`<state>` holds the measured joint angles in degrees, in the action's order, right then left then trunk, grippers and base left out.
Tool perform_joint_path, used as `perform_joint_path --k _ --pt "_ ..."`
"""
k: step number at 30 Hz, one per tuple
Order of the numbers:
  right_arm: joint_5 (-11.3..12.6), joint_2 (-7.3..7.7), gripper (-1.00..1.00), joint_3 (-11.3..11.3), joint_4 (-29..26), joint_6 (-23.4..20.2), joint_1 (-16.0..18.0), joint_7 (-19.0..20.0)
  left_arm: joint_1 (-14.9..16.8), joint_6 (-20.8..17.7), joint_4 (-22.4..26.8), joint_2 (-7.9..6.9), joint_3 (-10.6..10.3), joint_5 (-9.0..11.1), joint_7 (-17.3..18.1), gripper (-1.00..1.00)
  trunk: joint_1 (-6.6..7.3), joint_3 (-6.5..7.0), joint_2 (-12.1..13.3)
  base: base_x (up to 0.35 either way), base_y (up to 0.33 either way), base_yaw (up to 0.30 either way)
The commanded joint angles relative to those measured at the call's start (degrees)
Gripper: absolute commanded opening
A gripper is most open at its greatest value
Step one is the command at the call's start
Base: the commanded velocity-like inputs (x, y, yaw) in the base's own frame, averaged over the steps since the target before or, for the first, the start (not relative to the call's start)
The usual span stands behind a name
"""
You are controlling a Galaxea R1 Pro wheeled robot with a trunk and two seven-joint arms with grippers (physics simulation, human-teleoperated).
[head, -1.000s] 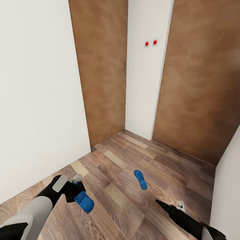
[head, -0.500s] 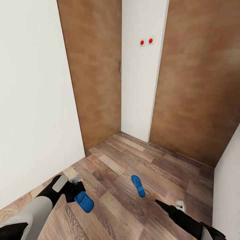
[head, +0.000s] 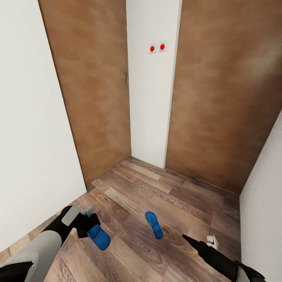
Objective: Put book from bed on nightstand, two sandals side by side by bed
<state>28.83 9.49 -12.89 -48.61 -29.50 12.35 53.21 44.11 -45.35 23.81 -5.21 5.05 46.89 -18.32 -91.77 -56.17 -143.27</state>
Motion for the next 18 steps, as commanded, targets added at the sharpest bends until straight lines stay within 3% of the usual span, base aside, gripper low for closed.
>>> perform_joint_path --k 1,8,18 --pt "0.35 0.0 1.0 -0.03 0.01 -0.45 0.03 0.05 0.01 -0.17 0.09 0.02 0.22 0.66 -0.57 -1.0 -0.01 -0.06 -0.02 0.174 0.0 -0.043" --pt "0.35 0.0 1.0 0.07 0.01 -0.42 0.02 0.02 0.01 -0.11 0.09 0.02 0.22 0.66 -0.57 -1.0 -0.01 -0.06 -0.02 0.138 0.0 -0.011" --pt "0.33 -0.08 1.0 0.24 0.01 -0.46 0.02 0.06 0.01 0.01 0.09 0.02 0.22 0.65 -0.57 -1.0 -0.01 -0.06 -0.02 0.023 0.0 -0.001"
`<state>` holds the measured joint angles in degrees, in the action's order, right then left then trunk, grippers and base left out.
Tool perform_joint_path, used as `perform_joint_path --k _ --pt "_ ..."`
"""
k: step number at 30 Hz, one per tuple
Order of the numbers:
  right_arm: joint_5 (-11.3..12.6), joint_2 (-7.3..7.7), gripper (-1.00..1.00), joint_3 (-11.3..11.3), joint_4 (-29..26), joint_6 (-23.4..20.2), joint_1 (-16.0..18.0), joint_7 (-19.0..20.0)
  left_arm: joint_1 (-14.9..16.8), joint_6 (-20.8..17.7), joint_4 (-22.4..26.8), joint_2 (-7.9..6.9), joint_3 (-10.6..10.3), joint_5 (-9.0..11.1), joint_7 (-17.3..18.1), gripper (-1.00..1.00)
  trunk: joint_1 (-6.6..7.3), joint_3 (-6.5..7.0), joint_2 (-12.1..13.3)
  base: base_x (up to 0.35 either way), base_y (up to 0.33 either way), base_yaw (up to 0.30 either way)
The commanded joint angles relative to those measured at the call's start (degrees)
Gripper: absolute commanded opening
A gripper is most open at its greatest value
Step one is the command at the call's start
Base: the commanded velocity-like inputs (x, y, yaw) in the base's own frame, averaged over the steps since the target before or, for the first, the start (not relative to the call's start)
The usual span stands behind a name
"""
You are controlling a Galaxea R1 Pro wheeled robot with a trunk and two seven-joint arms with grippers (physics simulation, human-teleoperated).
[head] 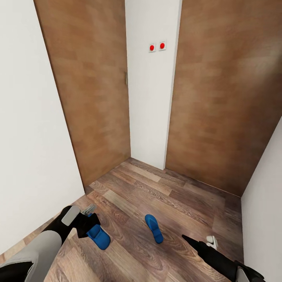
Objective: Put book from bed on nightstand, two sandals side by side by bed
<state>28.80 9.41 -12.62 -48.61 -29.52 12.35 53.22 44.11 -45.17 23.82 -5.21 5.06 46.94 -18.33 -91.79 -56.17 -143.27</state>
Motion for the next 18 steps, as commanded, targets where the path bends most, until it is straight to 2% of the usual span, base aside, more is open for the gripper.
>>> perform_joint_path --k 1,4,12,14,15,17,18 --pt "0.34 0.0 1.0 -0.04 0.01 -0.44 0.03 0.05 0.01 -0.16 0.09 0.02 0.21 0.59 -0.56 -1.0 0.01 -0.06 -0.02 0.004 0.0 0.0" --pt "0.26 0.0 1.0 0.04 0.01 -0.48 0.04 0.0 -0.04 -0.12 0.09 -0.2 0.21 0.49 -0.56 -1.0 0.01 -0.06 -0.02 0.002 0.0 0.0" --pt "0.09 0.0 1.0 0.23 0.01 -0.41 0.02 -0.02 -0.66 -0.02 0.05 -2.96 0.21 -1.86 -0.19 -1.0 0.01 -0.06 -0.02 0.0 0.0 0.0" --pt "0.14 -0.05 1.0 0.19 0.01 -0.39 0.02 -0.03 -1.28 -0.01 0.02 -4.13 0.21 -2.2 0.4 -1.0 0.01 -0.06 -0.02 0.0 0.0 0.0" --pt "0.15 -0.06 1.0 0.18 0.01 -0.38 0.02 -0.03 -1.62 0.01 0.04 -4.63 0.21 -2.27 0.98 -1.0 0.01 -0.06 -0.02 0.0 0.0 0.0" --pt "0.21 -0.12 1.0 0.2 0.01 -0.37 0.03 -0.02 -2.58 0.06 0.06 -6.28 0.21 -2.44 4.6 -1.0 0.01 -0.06 -0.02 0.0 0.0 0.0" --pt "0.26 -0.16 1.0 0.13 0.01 -0.34 0.04 0.0 -3.14 0.15 0.07 -7.4 0.21 -2.76 8.09 -1.0 0.01 -0.06 -0.02 0.0 0.0 0.0"
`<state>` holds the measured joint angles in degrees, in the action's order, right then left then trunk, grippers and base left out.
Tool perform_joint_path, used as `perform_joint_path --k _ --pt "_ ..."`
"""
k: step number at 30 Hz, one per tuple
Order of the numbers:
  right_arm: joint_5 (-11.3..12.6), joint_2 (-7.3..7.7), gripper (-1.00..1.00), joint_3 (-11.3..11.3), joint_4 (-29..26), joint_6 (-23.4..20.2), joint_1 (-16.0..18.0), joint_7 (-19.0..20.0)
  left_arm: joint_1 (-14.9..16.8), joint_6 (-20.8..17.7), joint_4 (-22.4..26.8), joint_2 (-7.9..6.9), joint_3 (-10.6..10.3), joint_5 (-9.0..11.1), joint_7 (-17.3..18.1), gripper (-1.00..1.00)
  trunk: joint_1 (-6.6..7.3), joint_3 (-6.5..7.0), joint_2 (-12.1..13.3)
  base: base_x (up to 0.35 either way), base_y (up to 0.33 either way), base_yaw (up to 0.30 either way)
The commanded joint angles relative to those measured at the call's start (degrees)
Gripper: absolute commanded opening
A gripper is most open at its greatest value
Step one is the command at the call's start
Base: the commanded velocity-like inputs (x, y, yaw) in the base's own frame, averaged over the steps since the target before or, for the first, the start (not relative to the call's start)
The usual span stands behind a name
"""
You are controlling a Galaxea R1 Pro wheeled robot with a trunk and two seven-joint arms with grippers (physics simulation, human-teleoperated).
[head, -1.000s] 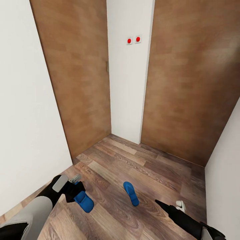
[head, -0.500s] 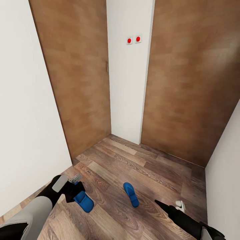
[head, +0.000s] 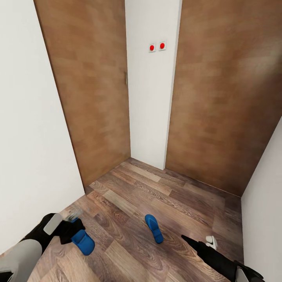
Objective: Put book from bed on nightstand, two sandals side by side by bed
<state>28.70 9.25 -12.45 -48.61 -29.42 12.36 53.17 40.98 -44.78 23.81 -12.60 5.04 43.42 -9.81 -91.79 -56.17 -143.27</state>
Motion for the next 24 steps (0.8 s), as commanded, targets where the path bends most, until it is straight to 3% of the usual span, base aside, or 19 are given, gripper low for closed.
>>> perform_joint_path --k 1,4,5,8,9,15,24 --pt "0.38 -0.02 1.0 -0.07 0.01 -0.43 0.01 0.04 -0.35 -0.17 0.09 -0.56 0.23 0.43 1.42 -1.0 0.01 -0.06 -0.02 0.0 0.0 0.0" --pt "0.43 -0.03 1.0 -0.11 0.01 -0.38 0.0 0.03 -1.62 0.11 0.07 -2.19 0.23 -1.65 6.7 -1.0 0.01 -0.06 -0.02 0.0 0.0 0.0" --pt "0.44 -0.06 1.0 -0.11 0.01 -0.32 -0.01 0.02 -2.52 0.38 0.08 -2.97 0.23 -3.69 9.73 -1.0 0.01 -0.06 -0.02 0.0 0.0 0.0" --pt "0.42 -0.08 1.0 -0.09 0.02 -0.23 0.01 0.0 -3.61 1.33 0.03 -3.65 0.26 -6.77 13.5 -1.0 0.01 -0.06 -0.02 0.0 0.0 0.0" --pt "0.26 -0.1 1.0 0.01 0.04 -0.19 0.01 -0.44 -4.4 3.89 -0.55 -4.02 0.3 -9.35 17.35 -1.0 0.01 -0.06 -0.02 0.0 0.0 0.0" --pt "0.19 -0.56 1.0 0.17 0.09 0.01 -0.01 -2.69 -4.86 7.15 -1.76 -4.1 0.39 -10.95 20.48 -1.0 0.01 -0.06 -0.02 0.0 0.0 0.0" --pt "0.08 -2.31 1.0 0.51 -0.03 0.03 -0.01 -7.11 -4.94 7.37 -1.99 -4.49 0.83 -10.83 21.35 -1.0 0.01 -0.06 -0.02 0.0 0.0 0.0"
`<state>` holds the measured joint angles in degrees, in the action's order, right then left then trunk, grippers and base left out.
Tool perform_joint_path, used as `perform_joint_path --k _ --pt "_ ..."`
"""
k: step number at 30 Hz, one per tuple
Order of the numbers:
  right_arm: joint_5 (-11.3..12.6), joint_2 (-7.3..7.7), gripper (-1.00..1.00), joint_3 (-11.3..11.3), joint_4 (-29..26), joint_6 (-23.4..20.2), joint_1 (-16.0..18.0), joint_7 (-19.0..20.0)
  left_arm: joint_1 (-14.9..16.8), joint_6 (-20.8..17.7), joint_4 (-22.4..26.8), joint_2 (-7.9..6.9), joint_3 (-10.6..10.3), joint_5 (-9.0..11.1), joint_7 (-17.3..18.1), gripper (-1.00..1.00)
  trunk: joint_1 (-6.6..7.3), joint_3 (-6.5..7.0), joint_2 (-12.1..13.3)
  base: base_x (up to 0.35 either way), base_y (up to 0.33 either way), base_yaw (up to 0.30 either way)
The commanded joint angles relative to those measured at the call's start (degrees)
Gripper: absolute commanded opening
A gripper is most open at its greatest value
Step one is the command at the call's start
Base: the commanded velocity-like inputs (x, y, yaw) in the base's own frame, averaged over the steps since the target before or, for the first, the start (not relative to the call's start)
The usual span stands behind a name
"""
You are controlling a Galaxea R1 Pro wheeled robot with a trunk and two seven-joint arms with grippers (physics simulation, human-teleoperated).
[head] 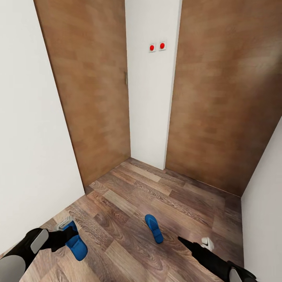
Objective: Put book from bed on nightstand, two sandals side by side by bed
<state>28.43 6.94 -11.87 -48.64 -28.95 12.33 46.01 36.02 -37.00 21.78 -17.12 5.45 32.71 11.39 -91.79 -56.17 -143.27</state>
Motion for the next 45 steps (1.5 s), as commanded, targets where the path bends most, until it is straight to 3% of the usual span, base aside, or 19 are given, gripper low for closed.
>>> perform_joint_path --k 1,6,11,15,20,24,29,32,34,37,41,45 --pt "0.34 -0.19 1.0 0.14 -0.02 -0.49 0.01 -1.17 0.02 -0.37 0.04 0.13 0.46 -0.08 0.2 -1.0 0.01 -0.06 -0.02 0.0 0.0 0.0" --pt "0.32 -1.83 1.0 1.87 -0.27 -0.56 -0.05 -7.21 0.02 -1.04 0.91 0.05 0.75 0.17 0.35 -1.0 0.01 -0.06 -0.02 0.0 0.0 0.0" --pt "0.17 -3.38 1.0 2.63 -0.39 -1.0 0.95 -16.2 0.02 -4.46 1.89 -0.22 0.76 0.17 1.59 -1.0 0.01 -0.06 -0.02 0.0 0.0 0.0" --pt "0.2 -3.68 1.0 5.47 -0.77 -1.15 4.93 -23.92 0.02 -6.35 2.62 -0.09 0.64 0.04 3.02 -1.0 0.01 -0.06 -0.02 0.0 0.0 0.0" --pt "0.11 -3.8 1.0 9.47 -0.83 -3.86 11.51 -28.67 -0.03 -6.89 2.78 -0.34 0.68 -0.13 3.55 -1.0 0.01 -0.06 -0.02 0.0 0.0 0.0" --pt "0.14 -4.74 1.0 10.49 -0.81 -11.6 17.23 -32.94 -0.11 -7.0 2.76 -0.52 0.7 -0.14 3.67 -1.0 0.01 -0.06 -0.02 0.0 0.0 0.0" --pt "0.0 -7.97 1.0 10.89 0.78 -23.94 27.26 -40.62 -0.15 -7.15 2.79 -0.57 0.7 0.0 3.71 -1.0 0.01 -0.06 -0.02 0.0 0.0 0.0" --pt "-0.03 -10.73 1.0 11.03 7.78 -29.44 36.49 -48.6 -0.16 -7.19 2.82 -0.56 0.7 0.05 3.72 -1.0 0.01 -0.06 -0.02 0.0 0.0 0.0" --pt "-0.03 -11.59 1.0 11.36 11.02 -30.16 39.44 -51.27 -0.16 -7.19 2.82 -0.56 0.71 0.05 3.72 -1.0 0.01 -0.06 -0.02 0.0 0.0 0.0" --pt "0.01 -14.36 1.0 15.75 21.15 -31.05 46.39 -60.39 -0.16 -7.2 2.82 -0.55 0.65 0.09 3.72 -1.0 0.01 -0.06 -0.02 0.0 0.0 0.0" --pt "0.07 -15.67 1.0 21.01 25.57 -31.05 49.04 -66.28 -0.16 -7.27 2.82 -0.52 0.63 0.08 3.72 -1.0 0.01 -0.06 -0.02 0.0 0.0 0.0" --pt "0.25 -15.78 1.0 23.69 26.49 -31.05 49.61 -67.93 -0.16 -7.63 2.82 -0.53 0.62 0.07 3.72 -1.0 0.01 -0.06 -0.02 0.0 0.0 0.0"
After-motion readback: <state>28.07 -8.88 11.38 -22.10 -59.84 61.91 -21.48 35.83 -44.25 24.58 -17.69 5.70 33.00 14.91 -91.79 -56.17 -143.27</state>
